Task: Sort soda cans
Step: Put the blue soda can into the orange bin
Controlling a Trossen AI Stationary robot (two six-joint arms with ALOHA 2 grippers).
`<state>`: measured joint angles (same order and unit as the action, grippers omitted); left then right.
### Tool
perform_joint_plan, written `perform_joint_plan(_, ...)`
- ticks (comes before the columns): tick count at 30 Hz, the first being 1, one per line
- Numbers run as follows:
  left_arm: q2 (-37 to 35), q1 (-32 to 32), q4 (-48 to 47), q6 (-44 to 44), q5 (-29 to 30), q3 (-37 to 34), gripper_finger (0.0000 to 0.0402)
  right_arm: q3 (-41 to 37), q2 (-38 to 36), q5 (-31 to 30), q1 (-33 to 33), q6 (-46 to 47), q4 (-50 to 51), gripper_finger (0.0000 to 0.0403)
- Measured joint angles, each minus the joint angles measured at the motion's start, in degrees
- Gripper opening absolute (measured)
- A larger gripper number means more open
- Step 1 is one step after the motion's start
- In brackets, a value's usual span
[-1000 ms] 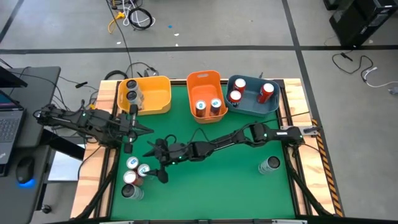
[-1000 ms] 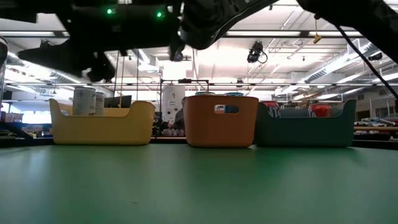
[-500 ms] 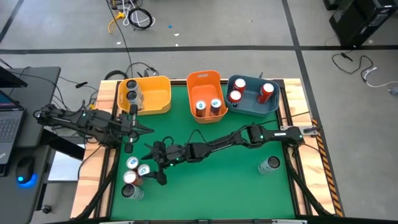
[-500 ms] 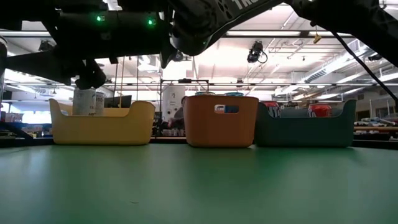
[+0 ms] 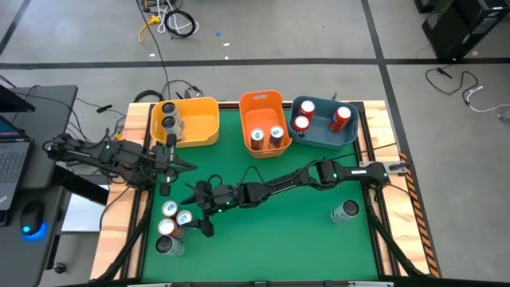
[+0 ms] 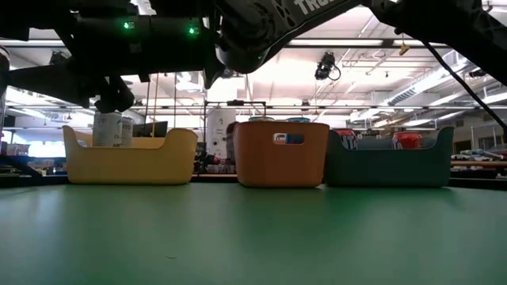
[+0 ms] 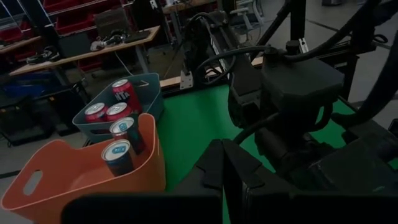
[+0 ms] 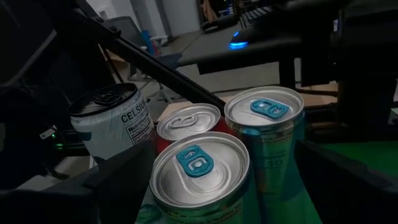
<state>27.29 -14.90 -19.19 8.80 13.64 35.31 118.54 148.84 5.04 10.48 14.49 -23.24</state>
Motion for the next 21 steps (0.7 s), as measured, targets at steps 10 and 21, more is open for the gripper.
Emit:
perform_joint_plan(10, 0.0, 0.0, -0.3, 0.0, 0.0, 0.0, 0.0001, -0.1, -2.0, 0.5, 0.3, -2.7, 3.0, 0.0374)
perform_joint_plan(21, 0.0, 0.0, 0.0, -1.5, -0.5, 0.0, 0.0001, -0.1, -2.0, -4.7, 3.0, -5.1, 4.3, 0.0380)
